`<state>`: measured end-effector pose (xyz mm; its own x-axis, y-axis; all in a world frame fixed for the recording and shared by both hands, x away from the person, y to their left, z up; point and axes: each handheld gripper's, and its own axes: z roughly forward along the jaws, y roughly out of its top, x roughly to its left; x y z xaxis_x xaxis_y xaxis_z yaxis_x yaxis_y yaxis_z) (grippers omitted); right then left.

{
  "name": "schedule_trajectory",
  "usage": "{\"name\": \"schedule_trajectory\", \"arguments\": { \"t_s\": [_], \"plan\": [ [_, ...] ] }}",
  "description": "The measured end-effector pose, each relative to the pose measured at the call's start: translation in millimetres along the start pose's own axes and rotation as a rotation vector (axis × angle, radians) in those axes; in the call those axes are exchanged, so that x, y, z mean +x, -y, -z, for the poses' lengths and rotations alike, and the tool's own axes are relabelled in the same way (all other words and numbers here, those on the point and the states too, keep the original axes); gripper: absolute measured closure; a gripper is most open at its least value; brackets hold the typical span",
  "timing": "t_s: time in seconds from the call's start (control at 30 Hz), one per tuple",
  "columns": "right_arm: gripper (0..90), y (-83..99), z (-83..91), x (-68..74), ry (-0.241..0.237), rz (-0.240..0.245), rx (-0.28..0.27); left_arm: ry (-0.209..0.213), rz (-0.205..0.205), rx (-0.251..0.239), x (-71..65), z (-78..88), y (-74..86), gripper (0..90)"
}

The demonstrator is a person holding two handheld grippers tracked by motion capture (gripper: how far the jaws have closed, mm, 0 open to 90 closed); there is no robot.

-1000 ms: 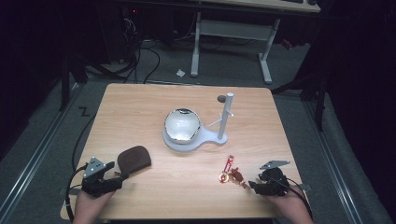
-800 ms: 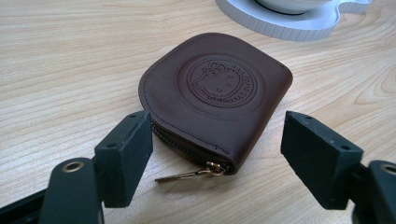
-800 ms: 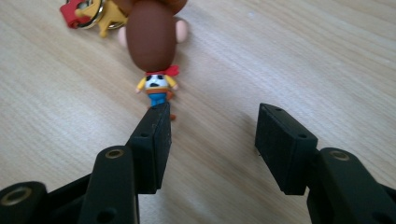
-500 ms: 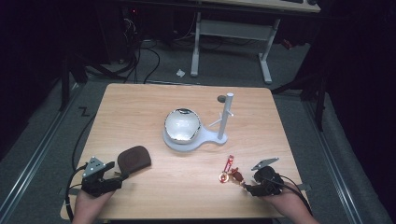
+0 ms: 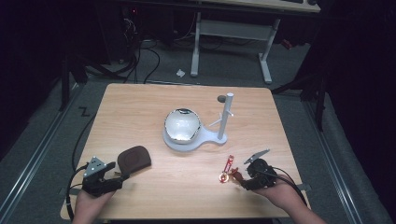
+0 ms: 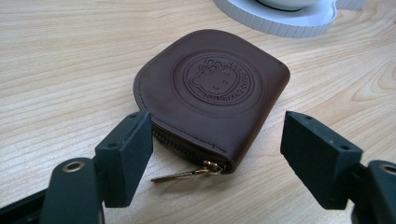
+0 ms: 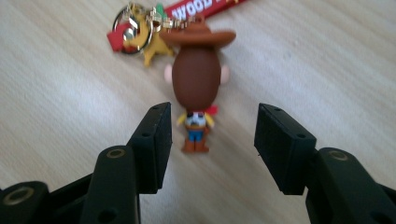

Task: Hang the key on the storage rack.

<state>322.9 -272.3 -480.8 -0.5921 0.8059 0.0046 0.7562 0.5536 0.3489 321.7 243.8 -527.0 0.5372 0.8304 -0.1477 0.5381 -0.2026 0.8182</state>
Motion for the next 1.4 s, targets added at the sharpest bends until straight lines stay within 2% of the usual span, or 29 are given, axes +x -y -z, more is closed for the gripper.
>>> {"name": "schedule_trajectory", "arguments": {
  "t_s": [0.2,0.27,0.5,0.6,0.63,0.73,0.93,1.0,1.07,1.23,1.33,1.4],
  "plan": [
    [49.6,-17.4,-3.6,-0.9,-0.013,-0.021,0.020,0.006,0.011,0.000,0.9,1.1,1.0,25.8],
    [49.9,-19.9,-6.4,-2.3,-0.020,-0.009,0.027,0.006,0.011,-0.005,1.3,1.4,0.4,25.8],
    [50.5,-24.3,-14.8,-1.0,-0.037,-0.024,0.054,0.010,0.015,-0.005,3.3,2.0,0.4,25.8],
    [51.0,-25.3,-17.8,-0.6,-0.036,-0.007,0.054,0.013,0.015,-0.004,3.8,0.9,0.5,25.8],
    [51.1,-25.5,-18.4,0.6,-0.037,-0.020,0.057,0.016,0.014,-0.001,3.9,0.7,0.6,25.9],
    [52.0,-25.2,-21.2,1.7,-0.033,-0.018,0.059,0.018,0.013,0.002,3.5,0.2,0.5,25.9],
    [59.0,-25.8,-22.9,4.1,-0.037,-0.009,0.066,0.019,0.012,0.004,3.3,0.1,0.6,25.9],
    [64.2,-25.9,-22.7,5.1,-0.039,-0.002,0.070,0.020,0.012,0.004,3.3,0.1,0.6,25.9],
    [65.9,-26.2,-22.1,6.9,-0.034,0.007,0.067,0.020,0.013,0.003,3.2,0.1,0.5,26.0],
    [66.7,-26.9,-16.0,6.4,-0.036,0.013,0.065,0.019,0.014,0.003,3.2,0.2,0.5,26.0],
    [66.8,-27.1,-8.3,4.0,-0.020,0.042,0.062,0.020,0.014,0.002,3.3,0.0,0.5,26.0],
    [66.8,-26.3,-2.5,3.6,-0.013,0.032,0.068,0.021,0.013,0.004,3.3,-0.3,0.4,26.0]
  ]
}}
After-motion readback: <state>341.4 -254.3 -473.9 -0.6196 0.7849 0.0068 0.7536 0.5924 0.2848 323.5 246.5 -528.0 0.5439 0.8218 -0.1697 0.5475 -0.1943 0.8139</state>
